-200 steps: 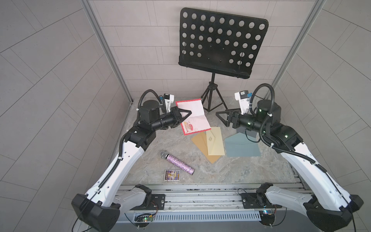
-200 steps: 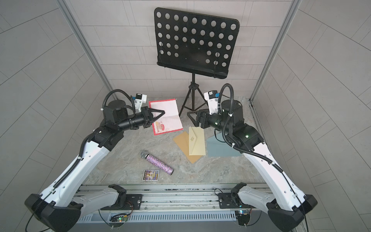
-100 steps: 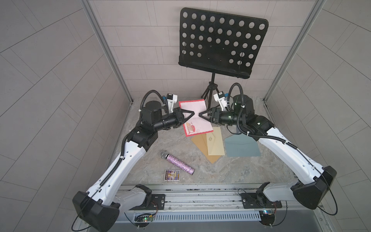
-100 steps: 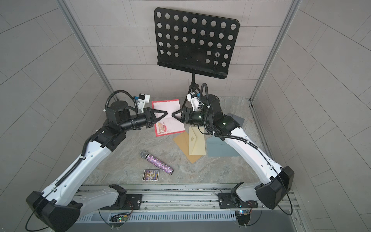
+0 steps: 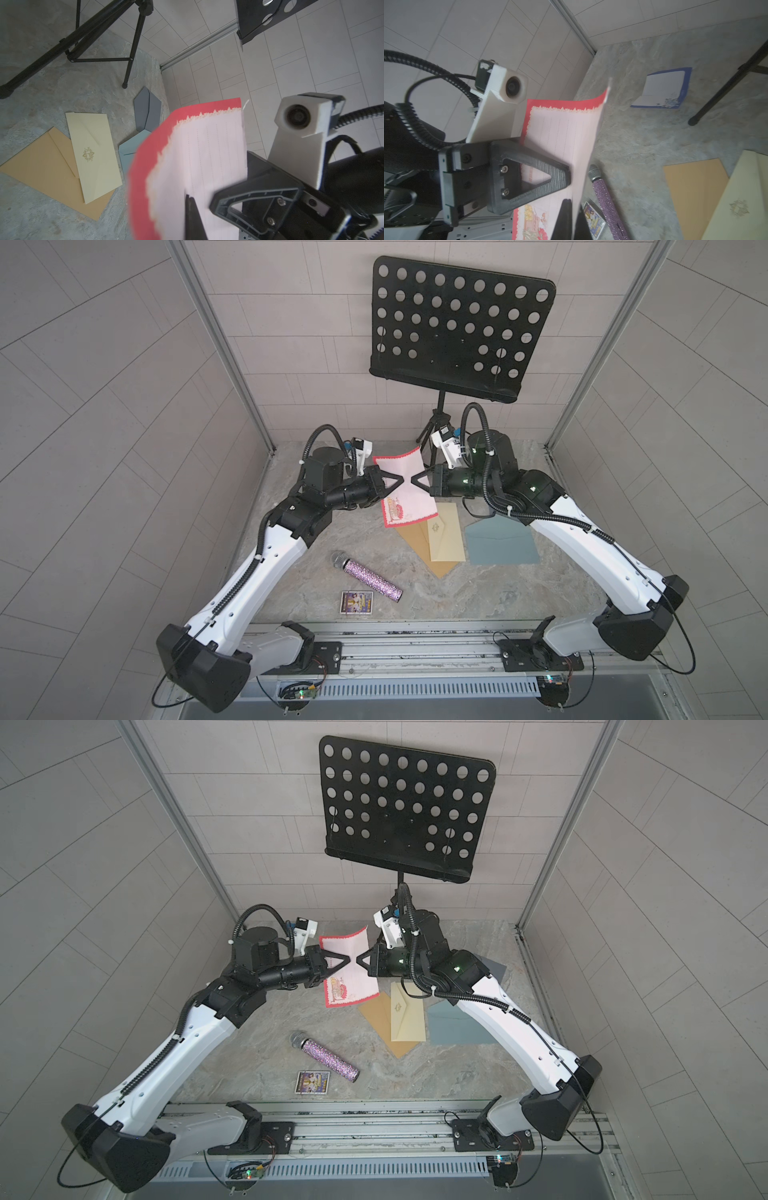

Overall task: Take the letter paper out of the envelope
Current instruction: Unfold the letter paper.

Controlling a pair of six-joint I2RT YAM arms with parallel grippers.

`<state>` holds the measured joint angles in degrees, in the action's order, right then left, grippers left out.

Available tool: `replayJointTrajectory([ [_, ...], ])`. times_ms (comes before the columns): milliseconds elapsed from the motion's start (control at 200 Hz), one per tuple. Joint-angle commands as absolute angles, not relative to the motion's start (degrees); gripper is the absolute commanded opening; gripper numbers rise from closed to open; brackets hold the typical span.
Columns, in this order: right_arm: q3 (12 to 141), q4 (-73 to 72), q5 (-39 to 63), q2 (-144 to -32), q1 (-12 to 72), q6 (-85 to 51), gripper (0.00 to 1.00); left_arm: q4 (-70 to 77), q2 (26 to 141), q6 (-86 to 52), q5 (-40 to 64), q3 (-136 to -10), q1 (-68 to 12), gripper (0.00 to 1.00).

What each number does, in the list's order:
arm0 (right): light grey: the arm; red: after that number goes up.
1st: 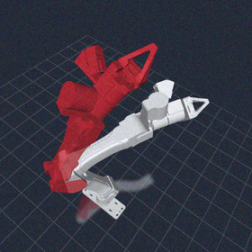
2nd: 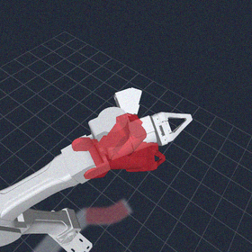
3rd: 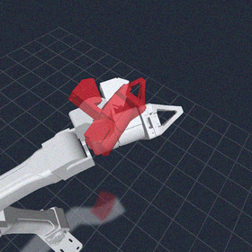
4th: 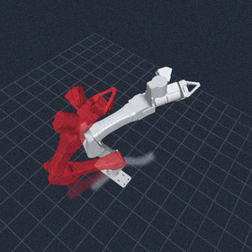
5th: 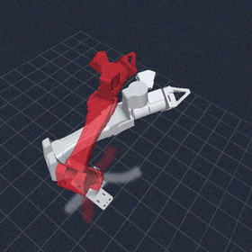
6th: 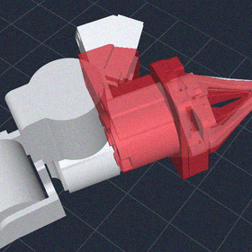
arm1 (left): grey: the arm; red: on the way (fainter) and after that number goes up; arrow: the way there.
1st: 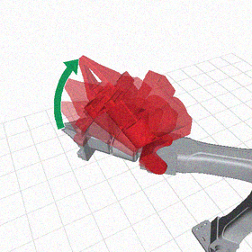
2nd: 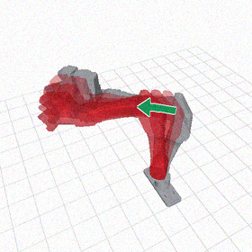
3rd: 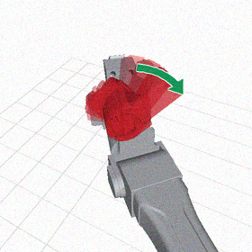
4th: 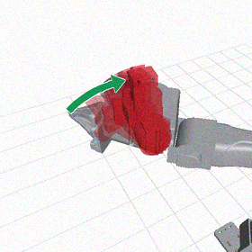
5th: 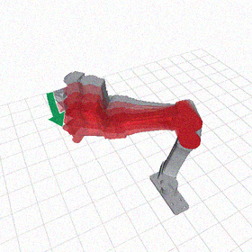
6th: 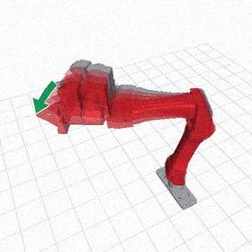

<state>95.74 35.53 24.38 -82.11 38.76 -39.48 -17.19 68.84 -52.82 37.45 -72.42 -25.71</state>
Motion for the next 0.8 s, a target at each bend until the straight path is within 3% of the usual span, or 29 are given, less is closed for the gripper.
replayJointTrajectory([
  [0,97.7,43.9,15.2,-82.2,39.9,-34.3,0.00,-24.5,69.4,-49.6,33.7,-75.5,-25.8,0.34],
  [145,96.0,41.1,15.5,-81.0,38.4,-36.2,0.00,-28.8,68.8,-47.3,32.5,-75.8,-25.9,0.36],
  [385,93.1,36.2,20.4,-80.8,37.4,-40.5,0.00,-25.4,68.5,-49.0,33.4,-73.0,-25.9,0.31],
  [540,89.6,30.8,24.0,-79.6,35.4,-45.9,0.00,-25.7,69.7,-48.7,35.7,-72.6,-26.0,0.40],
  [665,88.7,28.6,25.8,-79.0,34.0,-48.5,0.00,-25.6,69.7,-48.1,35.6,-71.6,-26.2,0.40],
  [790,87.9,27.1,27.0,-78.9,33.3,-50.4,0.00,-25.9,70.0,-47.5,34.4,-71.7,-26.2,0.27],
])
